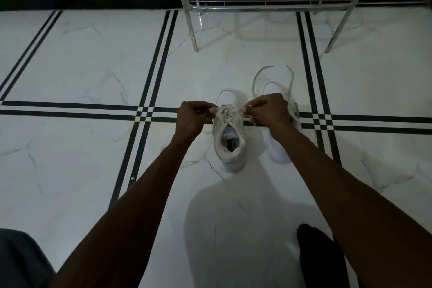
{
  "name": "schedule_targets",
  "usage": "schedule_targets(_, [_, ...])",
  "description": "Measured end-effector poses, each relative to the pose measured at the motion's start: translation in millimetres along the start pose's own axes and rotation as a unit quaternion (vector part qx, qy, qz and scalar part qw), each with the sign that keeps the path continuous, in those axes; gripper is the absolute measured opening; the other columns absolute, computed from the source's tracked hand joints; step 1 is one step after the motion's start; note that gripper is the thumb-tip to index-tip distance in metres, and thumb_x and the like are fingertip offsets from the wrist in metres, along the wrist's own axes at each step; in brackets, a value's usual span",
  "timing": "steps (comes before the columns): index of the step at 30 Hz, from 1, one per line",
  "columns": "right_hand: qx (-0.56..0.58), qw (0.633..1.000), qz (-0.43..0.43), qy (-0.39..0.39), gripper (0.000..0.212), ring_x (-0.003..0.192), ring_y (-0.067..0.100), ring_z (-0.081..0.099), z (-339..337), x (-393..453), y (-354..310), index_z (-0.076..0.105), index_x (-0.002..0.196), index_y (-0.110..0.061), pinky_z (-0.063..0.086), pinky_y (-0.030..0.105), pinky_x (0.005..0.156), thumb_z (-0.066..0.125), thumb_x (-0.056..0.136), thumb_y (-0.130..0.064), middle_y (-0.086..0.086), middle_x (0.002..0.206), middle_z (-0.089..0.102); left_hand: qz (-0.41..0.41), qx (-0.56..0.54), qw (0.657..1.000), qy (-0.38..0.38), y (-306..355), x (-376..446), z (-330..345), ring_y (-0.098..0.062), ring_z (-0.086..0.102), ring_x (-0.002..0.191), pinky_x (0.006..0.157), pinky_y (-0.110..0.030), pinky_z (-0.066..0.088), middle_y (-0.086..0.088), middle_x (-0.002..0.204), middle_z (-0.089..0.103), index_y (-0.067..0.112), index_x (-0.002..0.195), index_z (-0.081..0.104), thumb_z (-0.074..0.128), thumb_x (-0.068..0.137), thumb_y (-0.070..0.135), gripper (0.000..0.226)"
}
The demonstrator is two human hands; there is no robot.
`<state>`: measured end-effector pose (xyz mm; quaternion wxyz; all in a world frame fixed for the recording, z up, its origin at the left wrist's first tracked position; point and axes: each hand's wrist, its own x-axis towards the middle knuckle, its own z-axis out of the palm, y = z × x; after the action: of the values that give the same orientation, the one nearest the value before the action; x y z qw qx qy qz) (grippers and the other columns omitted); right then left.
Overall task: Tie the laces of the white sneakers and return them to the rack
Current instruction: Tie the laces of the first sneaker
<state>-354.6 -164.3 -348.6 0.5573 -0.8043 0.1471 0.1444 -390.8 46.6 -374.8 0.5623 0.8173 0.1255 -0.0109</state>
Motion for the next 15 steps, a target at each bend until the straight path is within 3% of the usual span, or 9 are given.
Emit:
schedule_targets(2, [-0.002, 0.999, 0.034, 0.032, 0.012, 0.038, 0.004, 0.062, -13.2, 1.0, 16.7, 0.067, 0.077, 0.005, 0.050, 0.015, 0.039, 0.071, 0.088, 0.002, -0.001, 0.048, 0.067, -0.020, 0.033, 0.999, 0.038, -12.9, -7.8, -7.1, -0.013, 0.076, 0.080, 0.069, -0.012, 0.050, -0.006, 0.088, 0.080, 0.007, 0.096, 0.082, 0.079, 0.084, 0.013, 0.013])
schedule_targets(3, [-0.028, 0.997, 0.033, 0.061, 0.009, 0.046, 0.008, 0.068, -16.9, -0.5, 24.2, 0.071, 0.081, 0.003, 0.055, 0.020, 0.045, 0.074, 0.087, -0.003, 0.000, 0.051, 0.070, -0.029, 0.051, 0.997, 0.046, -18.7, -11.4, -9.2, -0.011, 0.075, 0.077, 0.067, -0.012, 0.049, -0.005, 0.086, 0.080, 0.008, 0.096, 0.083, 0.079, 0.084, 0.014, 0.013])
schedule_targets(5, [-0.152, 0.980, 0.001, 0.127, 0.024, 0.073, 0.024, 0.076, -18.8, 2.1, 35.0, 0.078, 0.082, -0.005, 0.063, 0.037, 0.068, 0.087, 0.075, -0.026, 0.009, 0.074, 0.078, -0.035, 0.082, 0.994, 0.058, -26.8, -16.7, -8.1, -0.009, 0.070, 0.071, 0.061, -0.010, 0.047, -0.007, 0.082, 0.080, 0.009, 0.096, 0.083, 0.078, 0.086, 0.014, 0.013])
schedule_targets(8, [-0.226, 0.961, -0.029, 0.154, 0.037, 0.089, 0.026, 0.073, -14.6, 9.0, 41.3, 0.079, 0.081, -0.013, 0.061, 0.038, 0.082, 0.091, 0.062, -0.043, 0.010, 0.085, 0.078, -0.031, 0.110, 0.990, 0.084, -28.8, -22.2, -3.6, -0.006, 0.066, 0.065, 0.055, -0.003, 0.043, -0.008, 0.081, 0.079, 0.007, 0.097, 0.083, 0.077, 0.087, 0.013, 0.013])
schedule_targets(11, [-0.229, 0.960, -0.023, 0.159, 0.043, 0.087, 0.024, 0.073, -12.8, 14.8, 41.9, 0.078, 0.083, -0.014, 0.061, 0.039, 0.084, 0.090, 0.059, -0.047, 0.011, 0.083, 0.077, -0.030, 0.119, 0.988, 0.093, -26.5, -24.2, -4.6, -0.014, 0.072, 0.072, 0.064, -0.008, 0.047, -0.009, 0.081, 0.079, 0.007, 0.098, 0.082, 0.077, 0.087, 0.013, 0.013])
schedule_targets(15, [-0.229, 0.959, -0.040, 0.159, 0.032, 0.088, 0.025, 0.074, -15.2, 8.4, 35.6, 0.080, 0.078, -0.012, 0.060, 0.038, 0.085, 0.092, 0.063, -0.038, 0.009, 0.080, 0.078, -0.044, 0.105, 0.987, 0.112, -22.0, -25.1, -2.5, -0.019, 0.076, 0.073, 0.072, -0.022, 0.058, -0.010, 0.077, 0.078, 0.006, 0.095, 0.083, 0.077, 0.086, 0.010, 0.011])
